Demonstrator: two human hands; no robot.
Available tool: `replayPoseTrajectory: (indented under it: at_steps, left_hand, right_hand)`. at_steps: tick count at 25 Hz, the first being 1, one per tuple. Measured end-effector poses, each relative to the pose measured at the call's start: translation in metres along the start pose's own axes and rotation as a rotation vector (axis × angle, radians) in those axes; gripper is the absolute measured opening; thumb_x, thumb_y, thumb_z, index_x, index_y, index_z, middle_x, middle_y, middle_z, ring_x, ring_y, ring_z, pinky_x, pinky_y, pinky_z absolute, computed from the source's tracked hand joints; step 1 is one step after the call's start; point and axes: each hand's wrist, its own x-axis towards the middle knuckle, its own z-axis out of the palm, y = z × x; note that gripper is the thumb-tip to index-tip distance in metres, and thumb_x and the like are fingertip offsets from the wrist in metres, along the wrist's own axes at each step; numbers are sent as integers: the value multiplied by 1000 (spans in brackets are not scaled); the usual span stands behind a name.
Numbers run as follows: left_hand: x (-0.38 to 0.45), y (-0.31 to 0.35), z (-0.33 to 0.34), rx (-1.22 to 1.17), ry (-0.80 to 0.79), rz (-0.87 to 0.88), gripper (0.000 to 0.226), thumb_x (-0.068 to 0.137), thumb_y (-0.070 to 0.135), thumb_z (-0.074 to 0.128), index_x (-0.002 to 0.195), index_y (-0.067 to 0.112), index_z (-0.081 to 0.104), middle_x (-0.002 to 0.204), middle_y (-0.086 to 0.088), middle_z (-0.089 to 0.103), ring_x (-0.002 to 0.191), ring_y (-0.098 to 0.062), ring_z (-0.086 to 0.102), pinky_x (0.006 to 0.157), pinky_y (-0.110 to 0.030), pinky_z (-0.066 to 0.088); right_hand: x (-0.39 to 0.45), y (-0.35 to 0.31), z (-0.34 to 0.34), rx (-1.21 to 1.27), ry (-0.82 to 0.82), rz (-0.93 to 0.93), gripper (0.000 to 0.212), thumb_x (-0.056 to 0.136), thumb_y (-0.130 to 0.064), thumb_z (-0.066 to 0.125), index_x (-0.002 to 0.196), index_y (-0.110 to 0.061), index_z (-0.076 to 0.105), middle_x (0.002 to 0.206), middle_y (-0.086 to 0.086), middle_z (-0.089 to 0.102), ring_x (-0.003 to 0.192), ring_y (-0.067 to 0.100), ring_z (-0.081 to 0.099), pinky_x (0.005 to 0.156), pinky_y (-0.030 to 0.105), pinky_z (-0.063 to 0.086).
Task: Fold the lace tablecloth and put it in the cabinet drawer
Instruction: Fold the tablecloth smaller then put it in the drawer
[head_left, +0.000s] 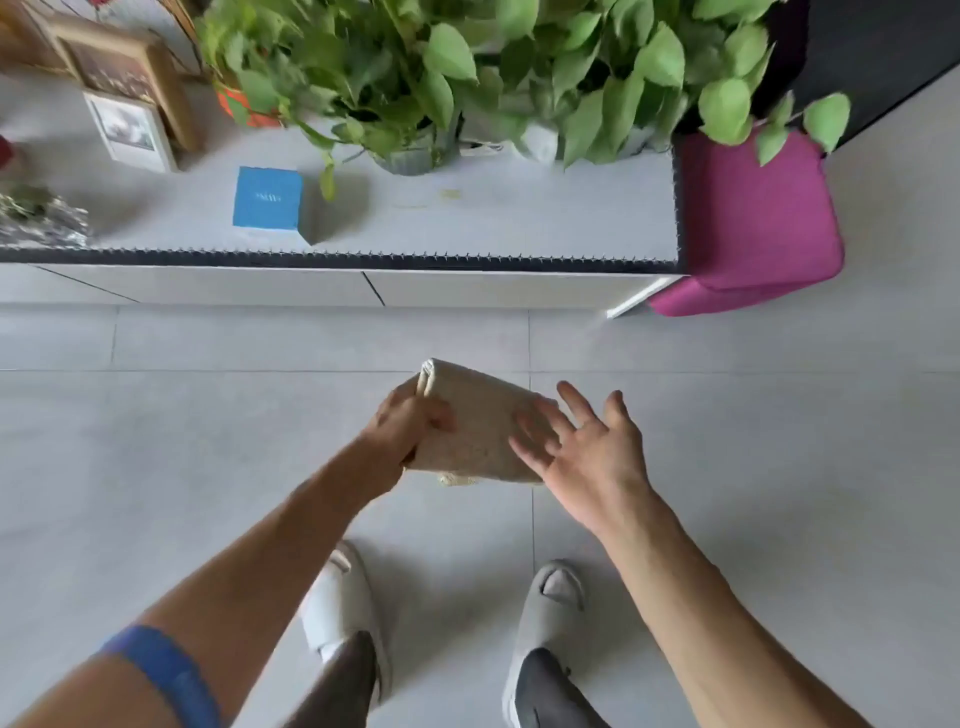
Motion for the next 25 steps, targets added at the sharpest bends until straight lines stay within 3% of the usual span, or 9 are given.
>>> replayPoseTrajectory:
  at_steps: [5,8,12,14,16,17,19,21,25]
  left_hand:
    - [132,-58,-37,-1,-187,-36,49,50,8,58,94,22,72,83,-7,73,73,-25,69,60,-32,56]
    - [196,-97,-47,-43,-224,-46,58,50,7,57,108,9,67,93,-15,69,84,-33,64,66,-36,54]
    - [245,-161,-39,-244,-61,-51,28,62,3,53,76,17,73,79,-9,68,71,-26,64,56,-32,51]
    - [258,-180,-35,117,80,61,14,70,21,57,80,22,67,82,-5,61,75,-23,59,57,-31,46]
    - [266,-190,-41,862,170,228,63,69,51,60,125,24,51,114,-7,47,108,-26,51,79,-39,51]
    - [269,-195,-45,1154,252,336,87,71,64,58,144,28,30,137,-8,34,127,-28,38,97,-45,45]
    - [266,-196,-48,1488,263,561,88,82,73,44,152,37,6,163,-3,0,148,-28,5,116,-54,15]
    - [264,-186,-46,1545,215,623,78,89,61,43,152,36,5,163,-3,-15,150,-27,-14,117,-55,-7]
    - [264,-114,-42,1437,577,922,85,83,45,51,154,28,6,164,-8,-7,150,-30,-6,117,-57,-2]
  right_hand:
    - [143,5,-39,-180,-9,-161,62,95,-63,32,141,-24,48,138,7,56,120,30,56,91,46,49]
    - [219,8,-53,-1004,5,-378,54,88,-57,53,136,-32,50,142,-4,53,120,13,55,91,30,44]
    - [295,24,-81,-1800,-96,-434,73,77,-61,67,141,-35,41,148,-4,46,133,18,45,101,31,38]
    - [318,33,-92,-2027,-86,-582,80,74,-66,66,141,-30,42,144,-2,48,131,22,45,103,36,41]
    - [330,40,-94,-2172,-62,-845,80,74,-70,63,138,-24,47,134,0,53,122,25,49,99,39,44]
    - [332,42,-96,-2240,-67,-941,78,76,-70,61,137,-21,49,131,1,55,119,25,51,96,40,45]
    - [332,46,-95,-2323,-72,-1037,76,79,-69,57,138,-22,48,132,1,56,117,24,54,96,40,46]
    - [323,50,-87,-2018,-77,-927,75,78,-69,59,140,-27,47,139,-4,54,122,19,54,102,38,44]
    - [316,12,-35,-314,-165,-374,82,79,-79,46,144,-29,41,145,3,50,126,24,52,102,43,44]
